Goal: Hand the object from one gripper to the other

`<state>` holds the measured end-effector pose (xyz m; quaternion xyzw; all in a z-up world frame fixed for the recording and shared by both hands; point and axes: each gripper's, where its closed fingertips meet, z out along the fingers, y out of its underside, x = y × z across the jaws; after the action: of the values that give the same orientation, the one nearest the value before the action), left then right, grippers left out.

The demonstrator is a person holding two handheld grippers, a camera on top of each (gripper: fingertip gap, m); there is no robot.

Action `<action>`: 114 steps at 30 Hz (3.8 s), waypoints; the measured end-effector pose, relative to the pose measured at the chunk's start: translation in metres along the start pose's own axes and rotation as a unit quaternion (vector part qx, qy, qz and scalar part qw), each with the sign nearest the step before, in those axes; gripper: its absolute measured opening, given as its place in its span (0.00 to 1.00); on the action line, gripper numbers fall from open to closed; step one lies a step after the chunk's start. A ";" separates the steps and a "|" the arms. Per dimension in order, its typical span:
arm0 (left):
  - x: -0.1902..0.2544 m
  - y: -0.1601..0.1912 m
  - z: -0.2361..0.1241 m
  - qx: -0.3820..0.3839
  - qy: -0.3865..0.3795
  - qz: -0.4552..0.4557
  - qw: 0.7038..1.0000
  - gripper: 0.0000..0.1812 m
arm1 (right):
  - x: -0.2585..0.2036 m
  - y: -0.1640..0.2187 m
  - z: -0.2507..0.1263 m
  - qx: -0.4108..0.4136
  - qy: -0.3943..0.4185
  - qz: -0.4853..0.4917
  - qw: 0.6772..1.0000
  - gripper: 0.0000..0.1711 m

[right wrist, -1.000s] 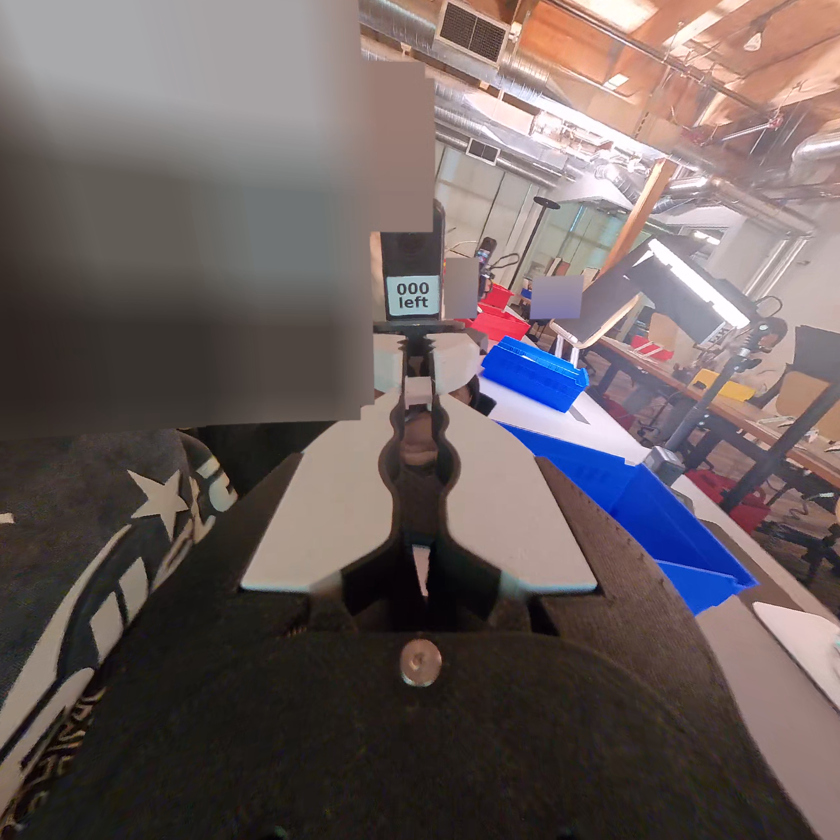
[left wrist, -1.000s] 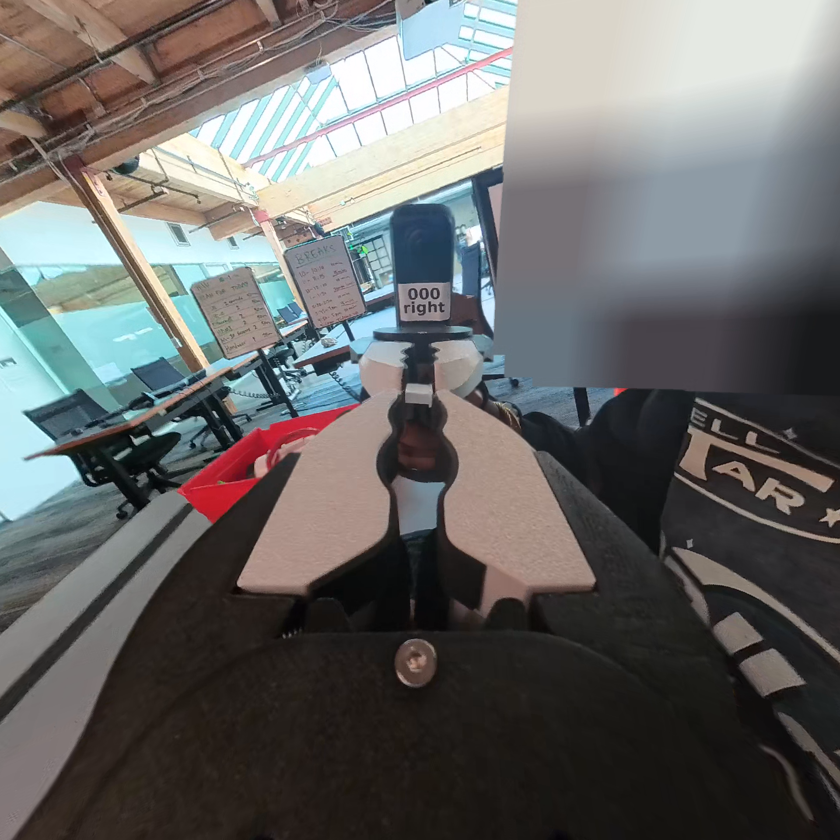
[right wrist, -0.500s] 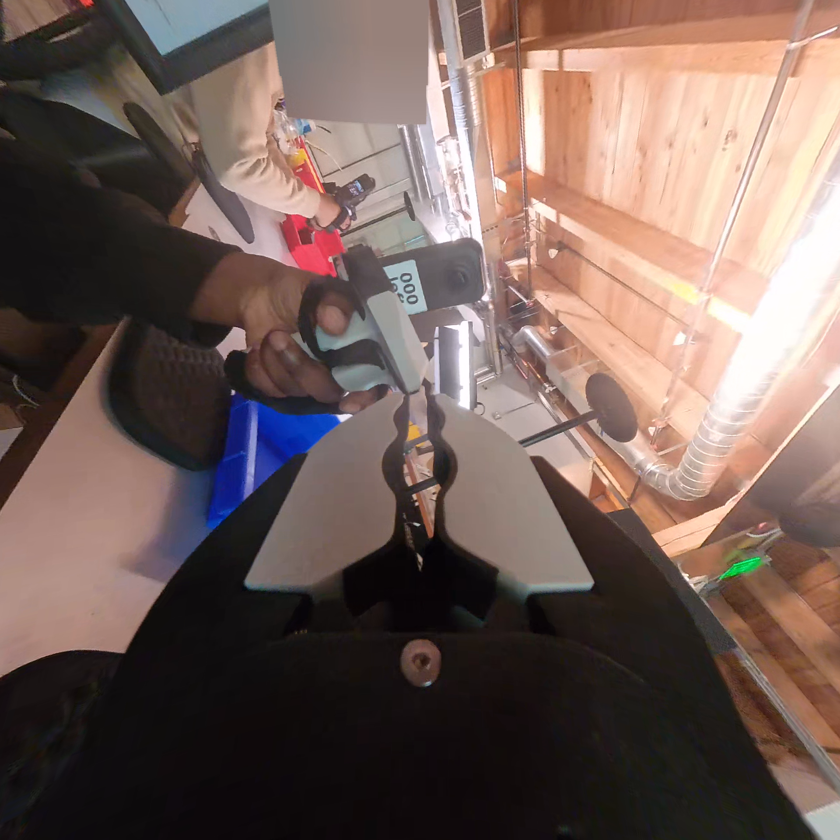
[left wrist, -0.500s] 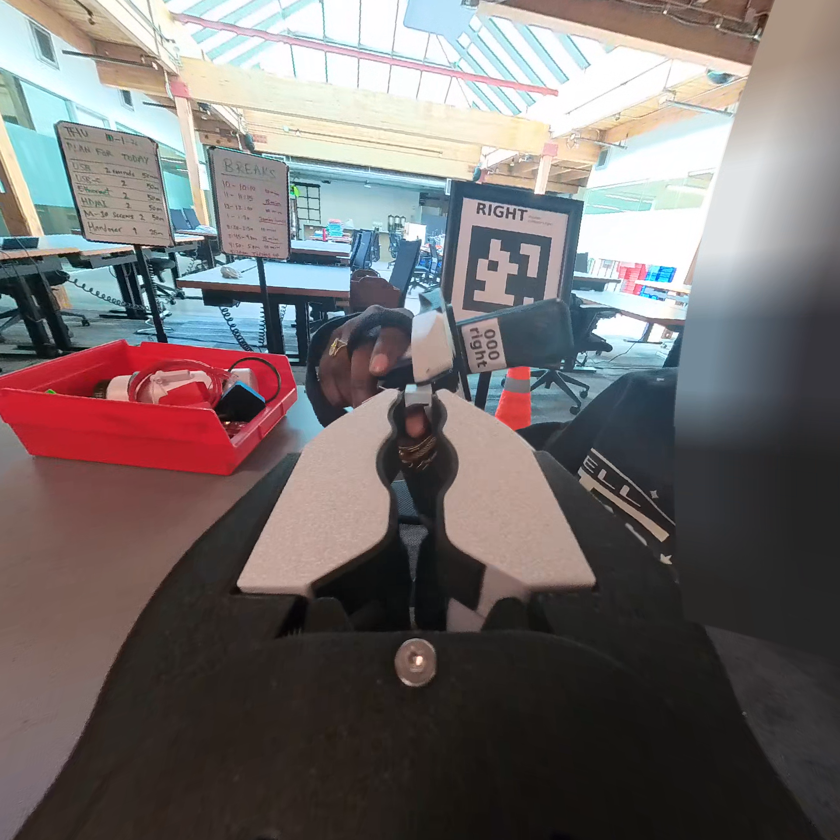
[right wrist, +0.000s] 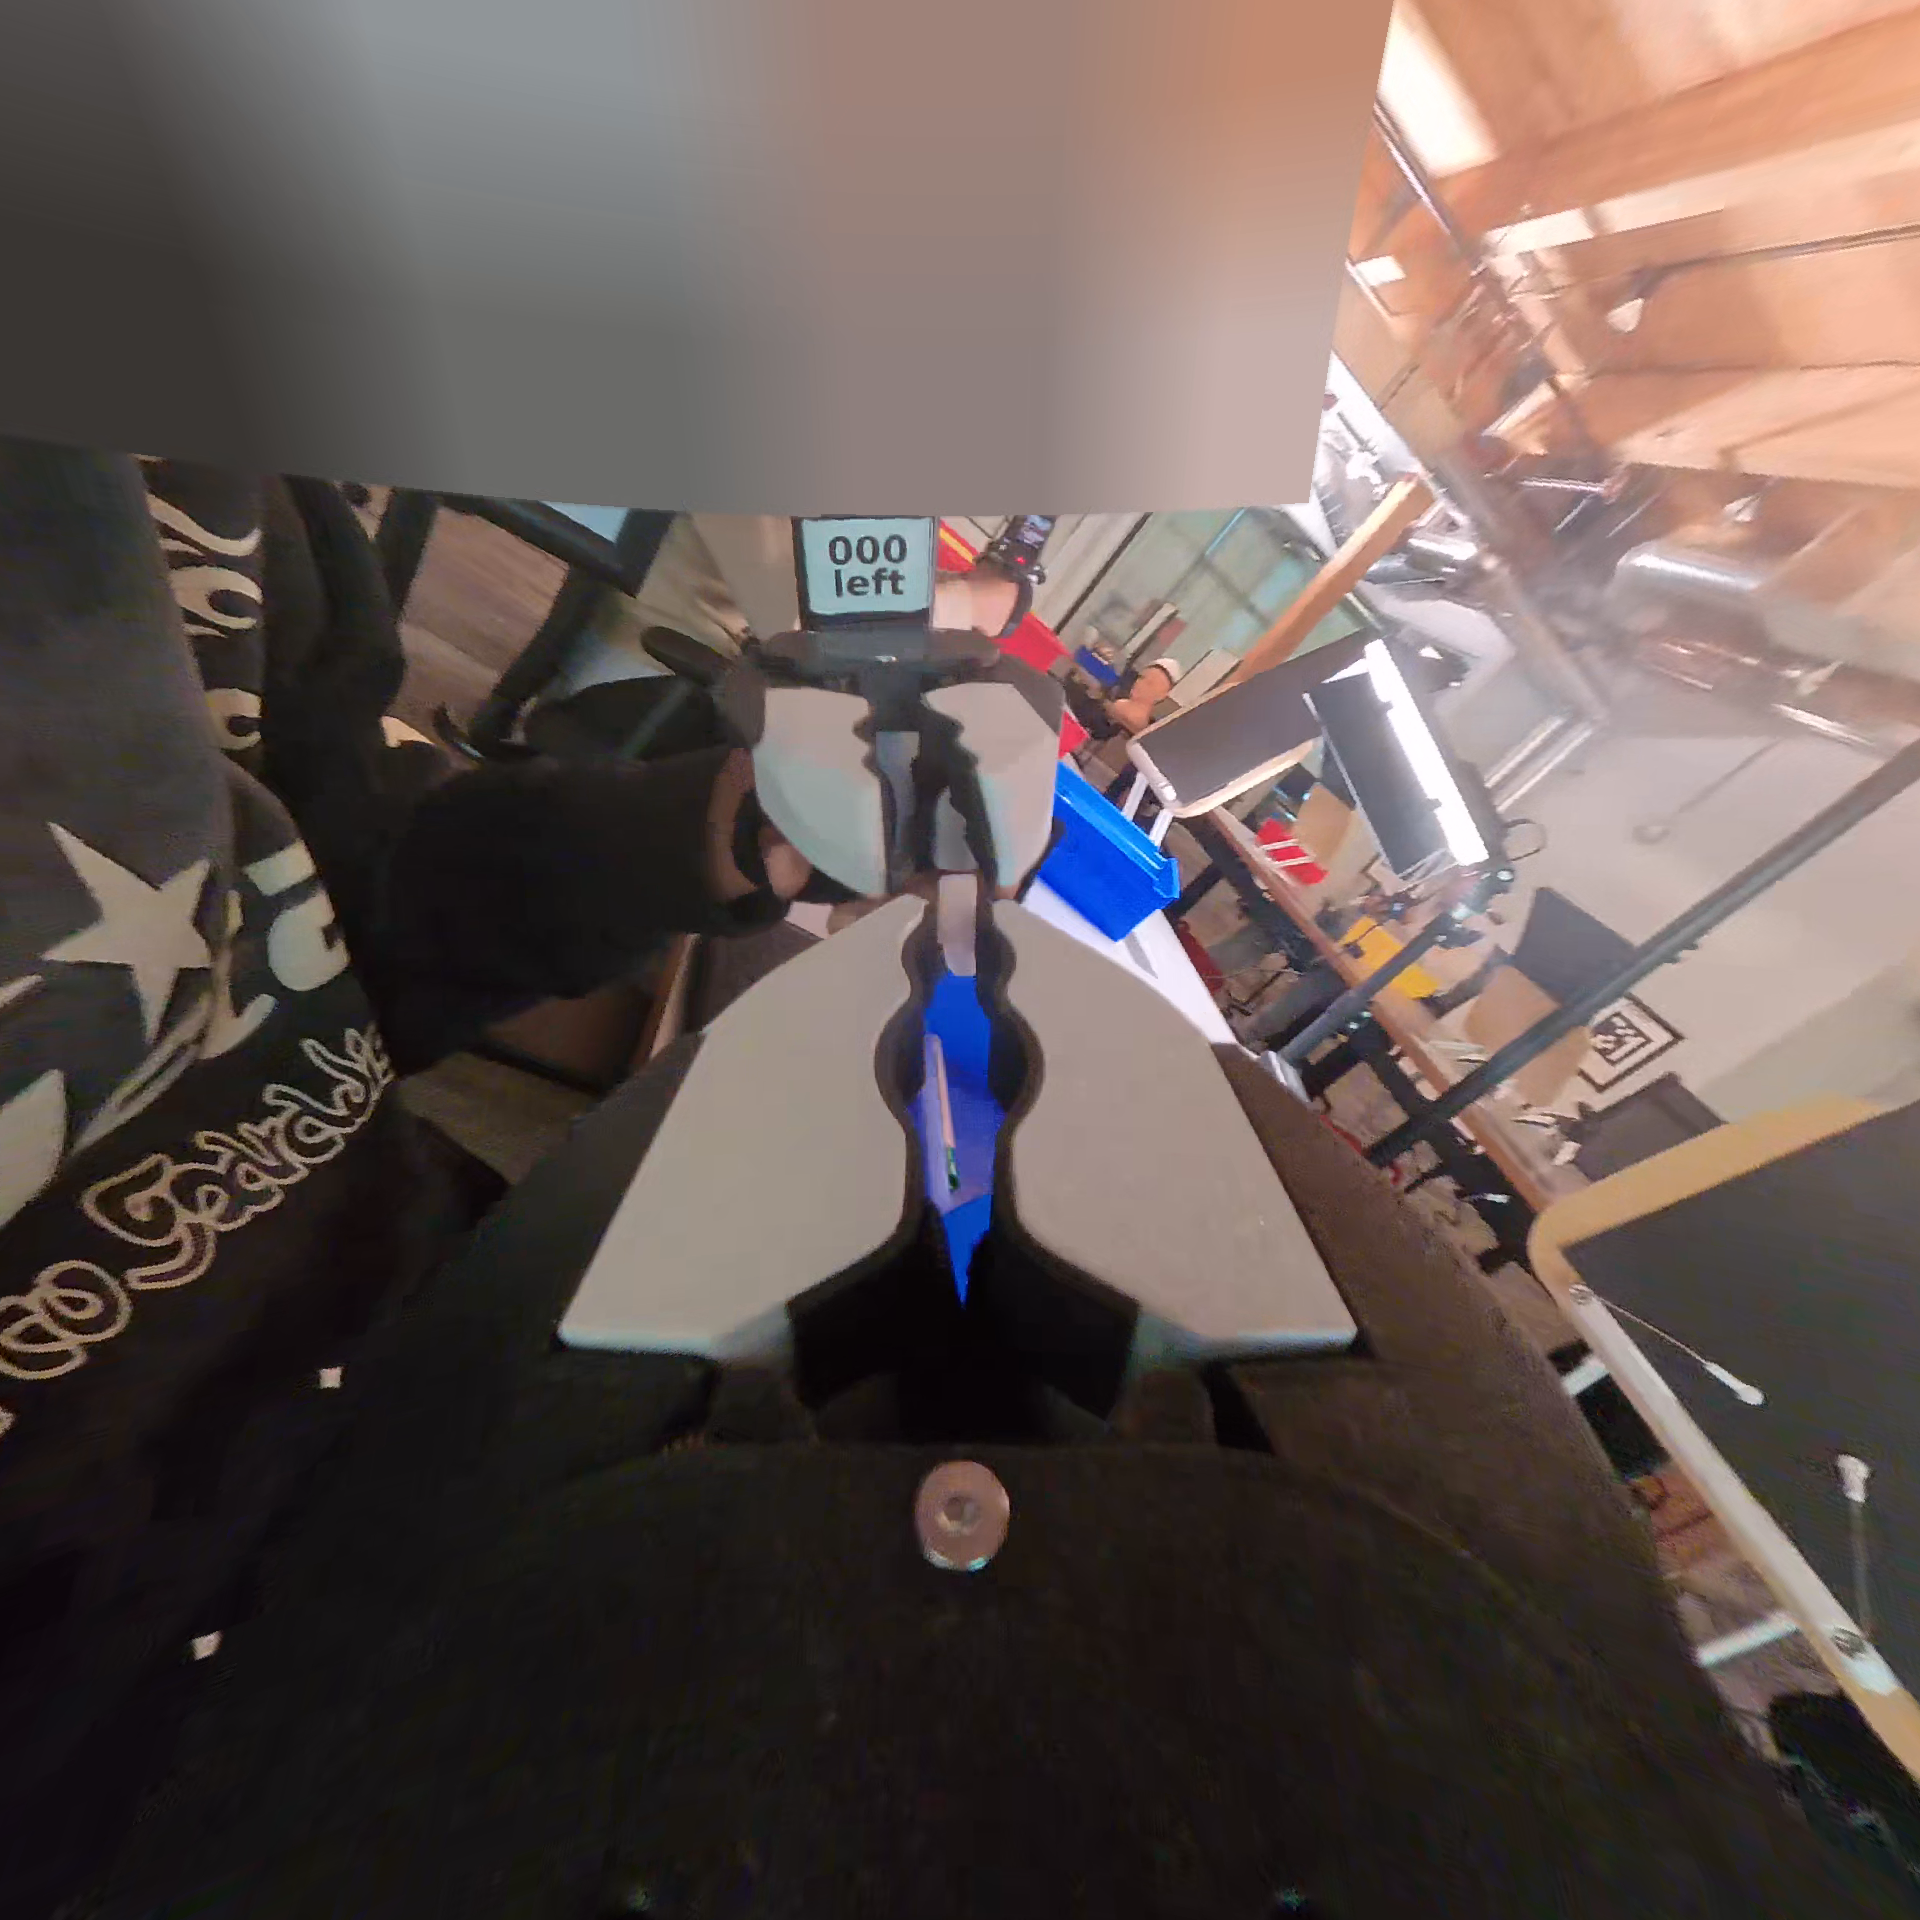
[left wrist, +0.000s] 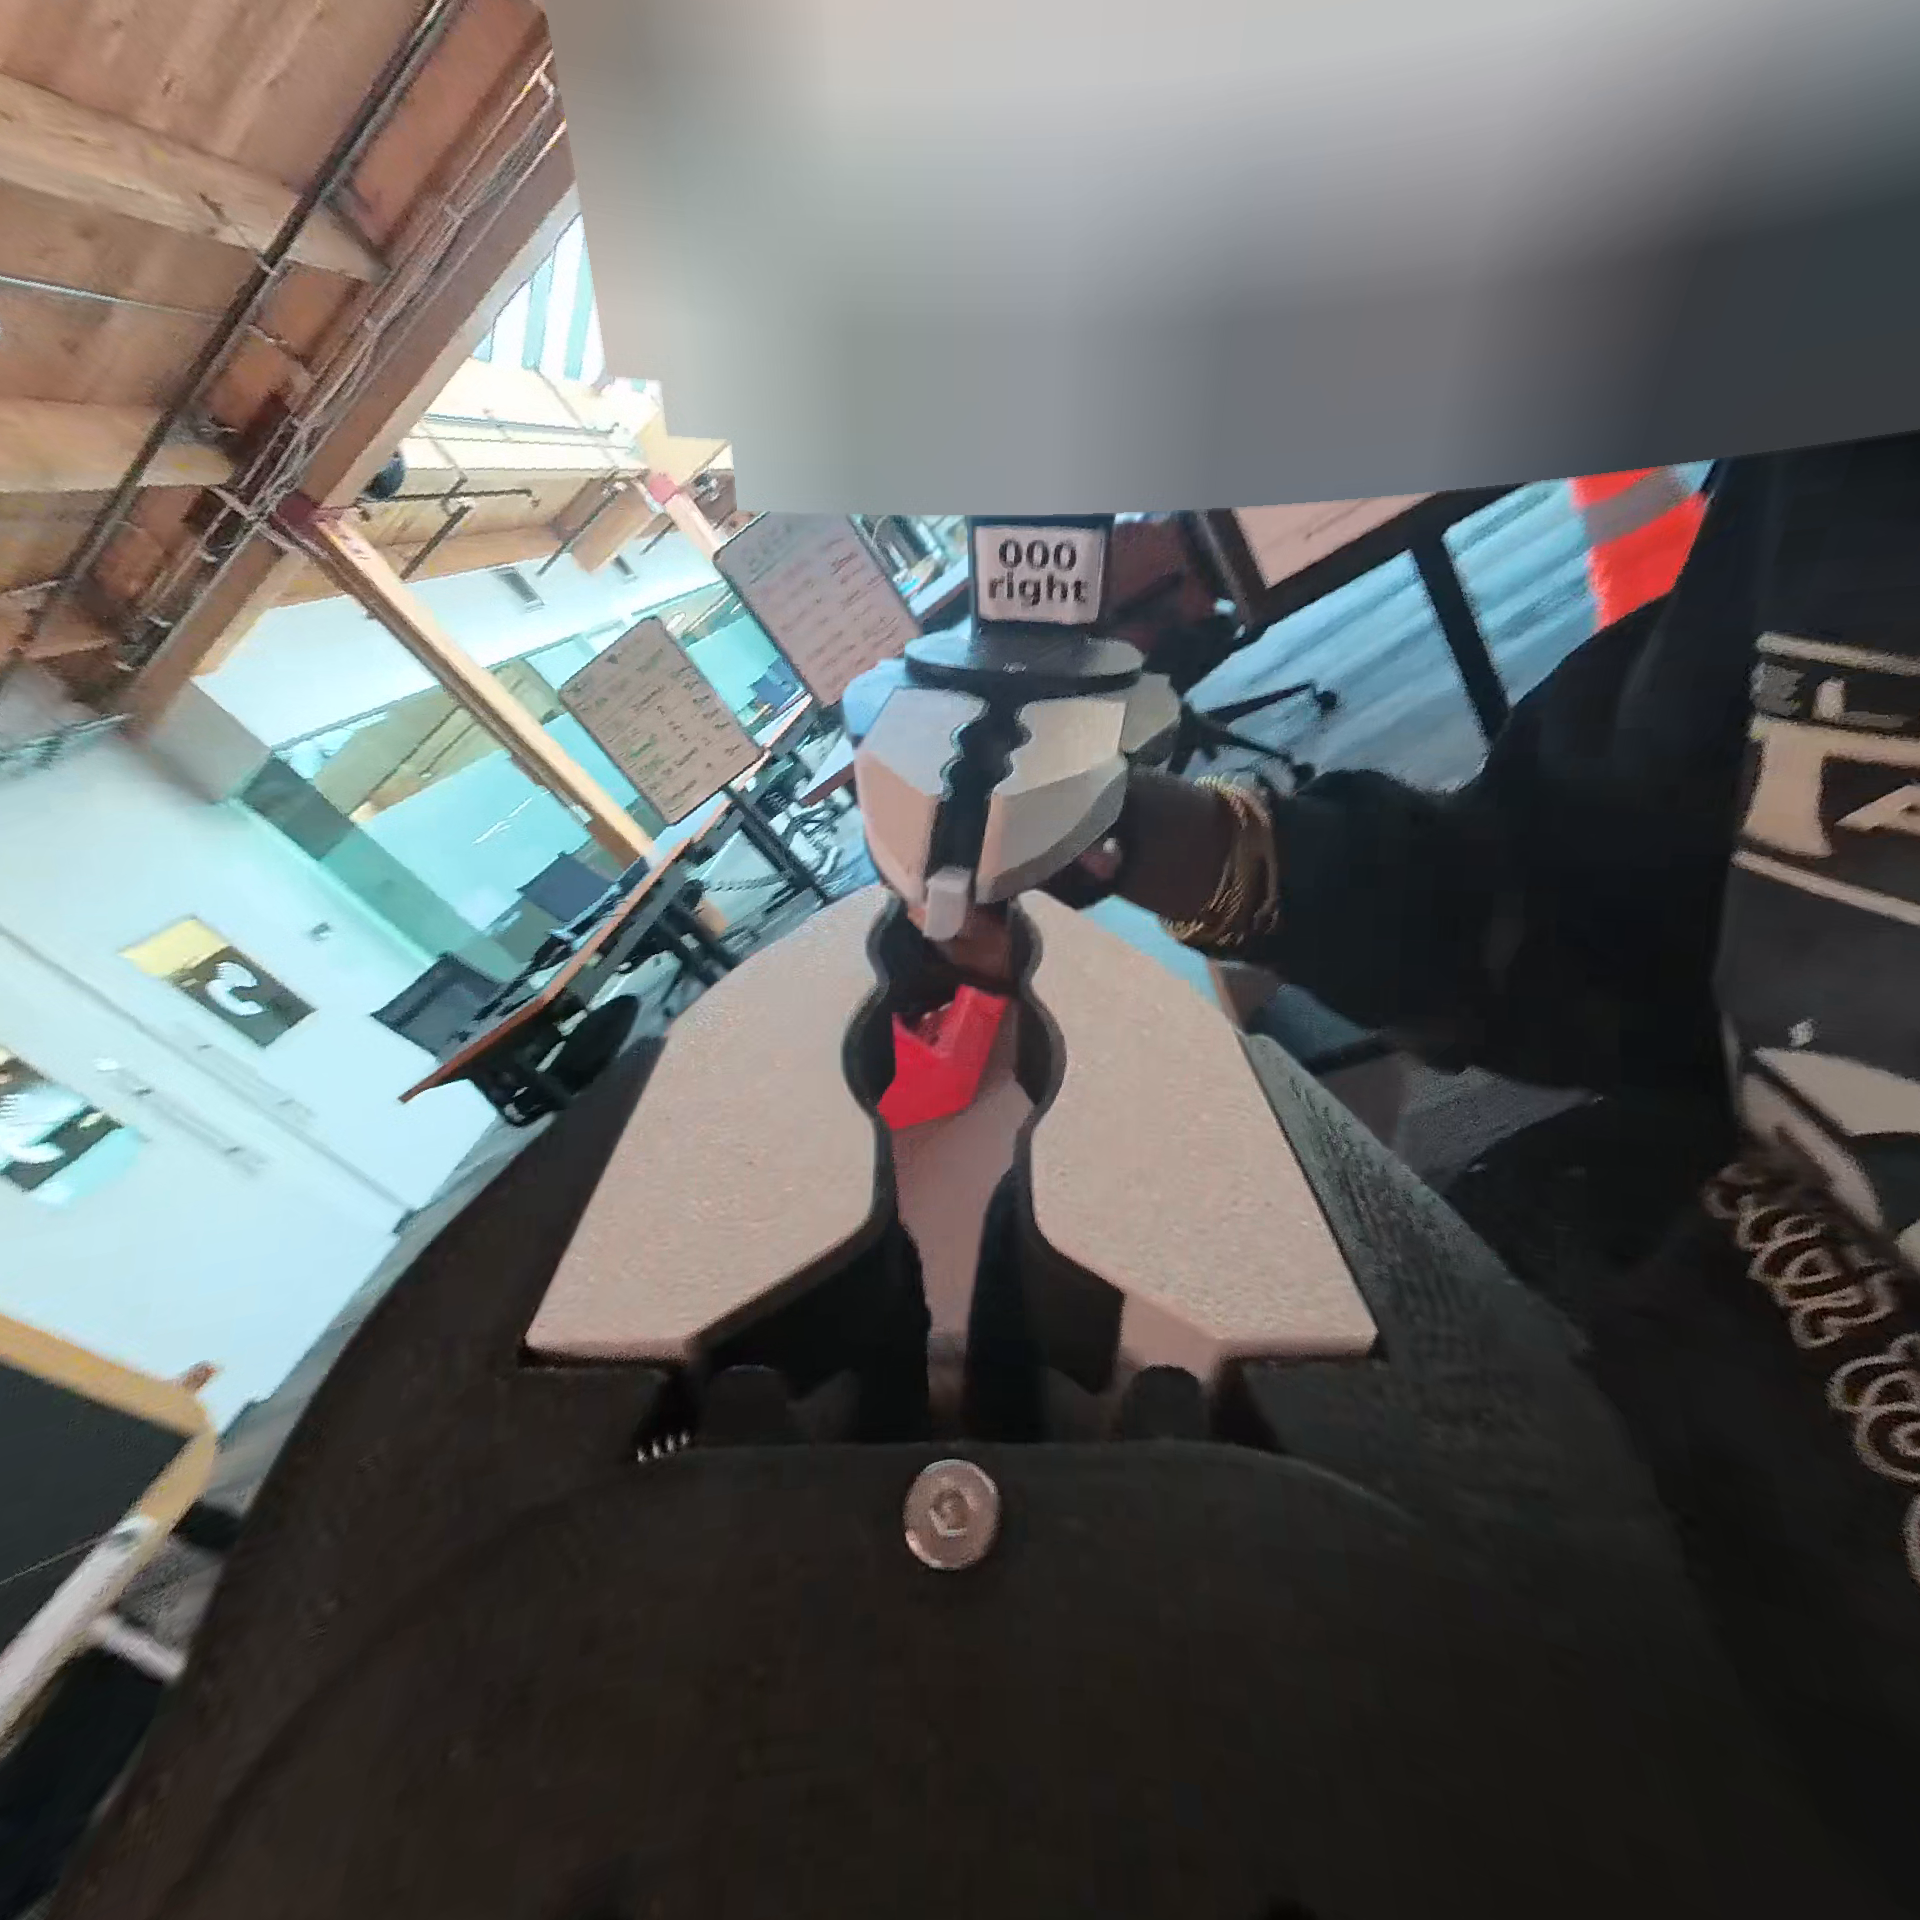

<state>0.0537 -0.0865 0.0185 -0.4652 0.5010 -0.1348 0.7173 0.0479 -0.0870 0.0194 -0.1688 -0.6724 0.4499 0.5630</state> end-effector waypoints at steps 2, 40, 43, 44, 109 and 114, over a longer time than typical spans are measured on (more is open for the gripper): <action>0.000 0.003 0.002 -0.011 -0.006 0.014 1.000 0.09 | -0.002 0.000 0.001 -0.005 -0.006 0.005 1.000 0.04; 0.009 -0.004 -0.001 0.006 0.026 -0.016 1.000 0.10 | -0.010 -0.007 0.003 0.001 -0.035 0.066 0.997 0.07; 0.010 -0.006 0.000 0.013 0.029 -0.020 0.999 0.06 | -0.012 -0.006 0.005 -0.006 -0.037 0.069 0.997 0.07; 0.010 -0.005 0.000 0.013 0.032 -0.021 0.999 0.06 | -0.012 -0.006 0.004 -0.004 -0.038 0.070 0.997 0.07; 0.008 -0.001 -0.005 0.016 0.099 -0.244 0.965 0.03 | -0.009 -0.001 0.009 -0.065 0.095 -0.332 0.936 0.07; 0.011 -0.006 -0.008 0.030 0.046 -0.044 0.998 0.15 | -0.005 -0.005 0.007 -0.033 0.056 -0.149 0.987 0.07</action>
<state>0.0534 -0.1008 0.0162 -0.4587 0.5082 -0.2025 0.7002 0.0441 -0.0968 0.0204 -0.1100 -0.6722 0.3279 0.6546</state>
